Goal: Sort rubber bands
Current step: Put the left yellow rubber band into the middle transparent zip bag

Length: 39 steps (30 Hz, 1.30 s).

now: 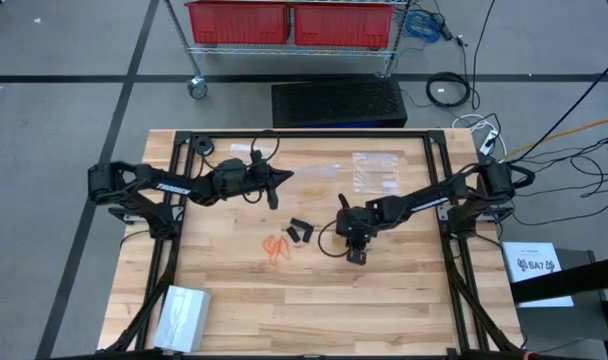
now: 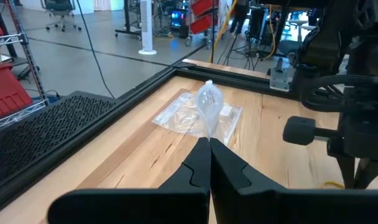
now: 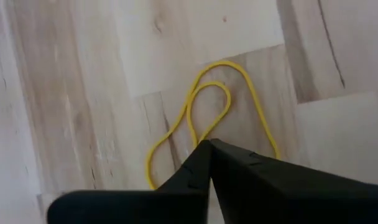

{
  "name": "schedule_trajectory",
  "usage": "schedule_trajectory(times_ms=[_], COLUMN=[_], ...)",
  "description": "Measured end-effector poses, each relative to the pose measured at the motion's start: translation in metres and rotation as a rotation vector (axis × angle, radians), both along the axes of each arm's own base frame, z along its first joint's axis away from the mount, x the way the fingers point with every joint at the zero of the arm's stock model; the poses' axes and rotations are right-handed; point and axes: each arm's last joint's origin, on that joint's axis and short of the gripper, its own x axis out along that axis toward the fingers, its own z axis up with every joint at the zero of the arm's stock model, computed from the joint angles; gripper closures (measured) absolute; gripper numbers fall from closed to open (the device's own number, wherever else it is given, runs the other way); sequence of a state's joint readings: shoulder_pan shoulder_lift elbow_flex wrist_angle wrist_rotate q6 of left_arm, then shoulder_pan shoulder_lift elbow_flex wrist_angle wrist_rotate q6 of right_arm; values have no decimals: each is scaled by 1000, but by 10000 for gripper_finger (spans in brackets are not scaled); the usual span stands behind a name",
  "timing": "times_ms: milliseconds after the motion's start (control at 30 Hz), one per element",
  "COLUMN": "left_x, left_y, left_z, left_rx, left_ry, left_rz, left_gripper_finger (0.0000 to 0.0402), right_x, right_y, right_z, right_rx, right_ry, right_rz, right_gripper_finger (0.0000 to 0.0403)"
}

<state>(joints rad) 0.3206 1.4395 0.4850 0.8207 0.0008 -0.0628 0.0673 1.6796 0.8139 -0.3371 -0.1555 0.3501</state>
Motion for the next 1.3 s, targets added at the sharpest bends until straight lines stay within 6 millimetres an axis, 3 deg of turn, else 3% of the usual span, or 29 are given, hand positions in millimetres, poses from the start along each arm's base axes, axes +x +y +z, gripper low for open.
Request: schedule_trajectory(times_ms=[300, 867, 1100, 1200, 1300], left_x=[0, 0, 0, 0, 0], left_y=[0, -1, -1, -1, -1], left_z=[0, 0, 0, 0, 1], left_rx=[-1, 14, 13, 13, 12], left_ry=[0, 3, 1, -2, -3], left_rz=[-10, -26, -35, -36, -46], left_gripper_finger=[402, 402, 402, 401, 402], right_x=[-4, 6, 14, 19, 20], right_y=[-2, 21, 33, 33, 33], right_z=[27, 7, -1, -3, -9], right_rx=[27, -117, -167, -192, -202], right_ry=[-87, -121, -110, -77, -55], right_rz=[-88, -189, -191, -198, -197], right_gripper_finger=[330, 158, 160, 193, 251])
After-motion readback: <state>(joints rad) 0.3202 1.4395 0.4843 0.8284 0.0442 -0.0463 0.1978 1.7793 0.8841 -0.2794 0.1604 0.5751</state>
